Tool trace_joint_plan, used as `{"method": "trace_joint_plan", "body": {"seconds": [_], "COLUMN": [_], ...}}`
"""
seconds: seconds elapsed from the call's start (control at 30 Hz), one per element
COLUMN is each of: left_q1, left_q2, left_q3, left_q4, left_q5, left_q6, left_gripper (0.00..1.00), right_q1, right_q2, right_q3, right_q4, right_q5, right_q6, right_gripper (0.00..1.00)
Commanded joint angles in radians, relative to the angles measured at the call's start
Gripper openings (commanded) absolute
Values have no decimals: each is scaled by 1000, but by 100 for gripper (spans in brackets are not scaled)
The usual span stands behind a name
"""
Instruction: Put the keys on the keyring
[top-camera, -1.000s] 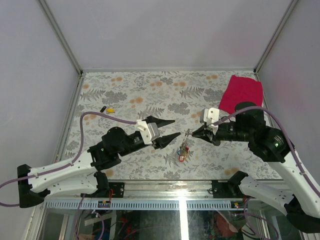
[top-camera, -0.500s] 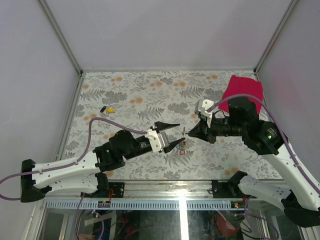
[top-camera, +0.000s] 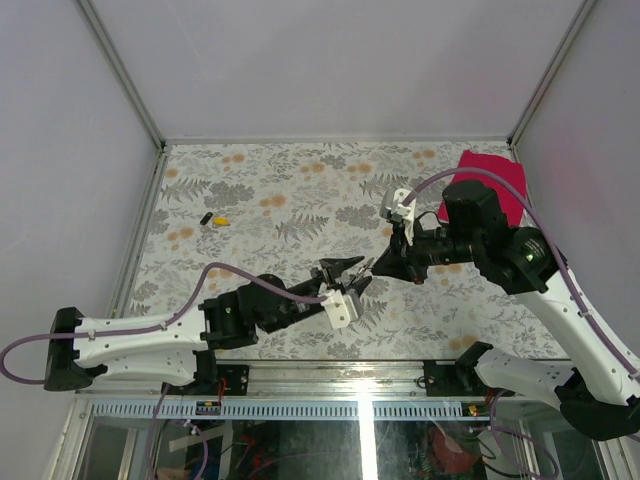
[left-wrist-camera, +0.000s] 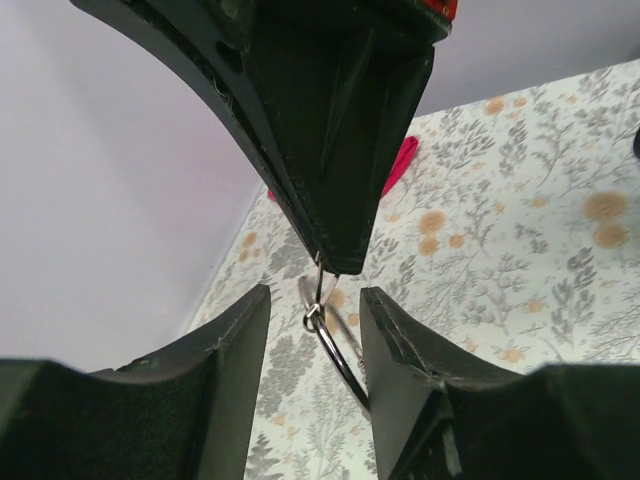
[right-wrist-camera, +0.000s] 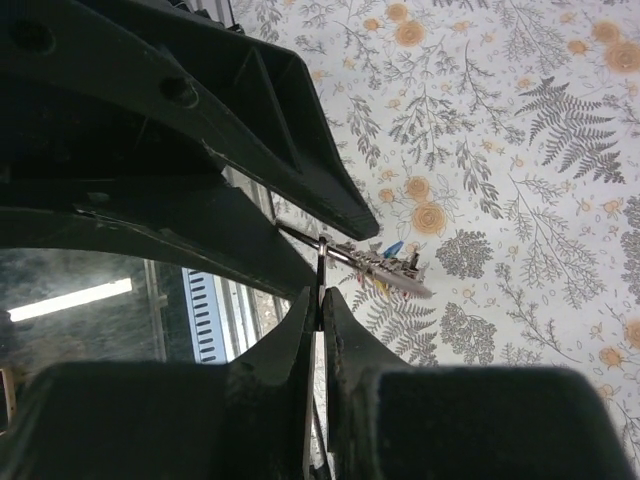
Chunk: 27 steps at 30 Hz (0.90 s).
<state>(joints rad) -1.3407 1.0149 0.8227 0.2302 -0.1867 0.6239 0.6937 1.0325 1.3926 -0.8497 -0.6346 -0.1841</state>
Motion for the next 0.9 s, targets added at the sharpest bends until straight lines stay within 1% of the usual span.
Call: {"method": "trace_joint_plan", "body": {"seconds": [0.0,0.2,0.43,0.47,0.5,0.63,0.67,0.73,0.87], "left_q1": [-23,-43,-58,-59,-61,-61,-62,-61,-61], "left_q2": [13,33,28,24,22,14,13,11,11], "left_q3": [41,39,37,32,30,14,13,11,9], "left_q4": [27,28,87,99,112,138,138,139,144], "left_q5": [-98,-151,-177,-180,-186,-201,-206,-209,-219], "left_q6": [106,153,154,152,148,154,152,150,150], "left_gripper": [40,28,5,2,0,0,0,0,0], "right_q1": [2,3,2,2,2,2,3,3,2], "right_q2": [2,-1,-15,-21,-29,-93,-115,-159,-221], "right_q3": [51,51,29,23,17,-51,-72,-116,-176], "right_q4": [17,17,41,49,63,164,197,264,345], "right_q5": [-80,-94,-88,-82,-75,-28,-15,6,69], "right_q6": [25,29,39,44,48,77,87,97,137], "right_gripper": [0,0,0,2,7,31,36,40,43]}}
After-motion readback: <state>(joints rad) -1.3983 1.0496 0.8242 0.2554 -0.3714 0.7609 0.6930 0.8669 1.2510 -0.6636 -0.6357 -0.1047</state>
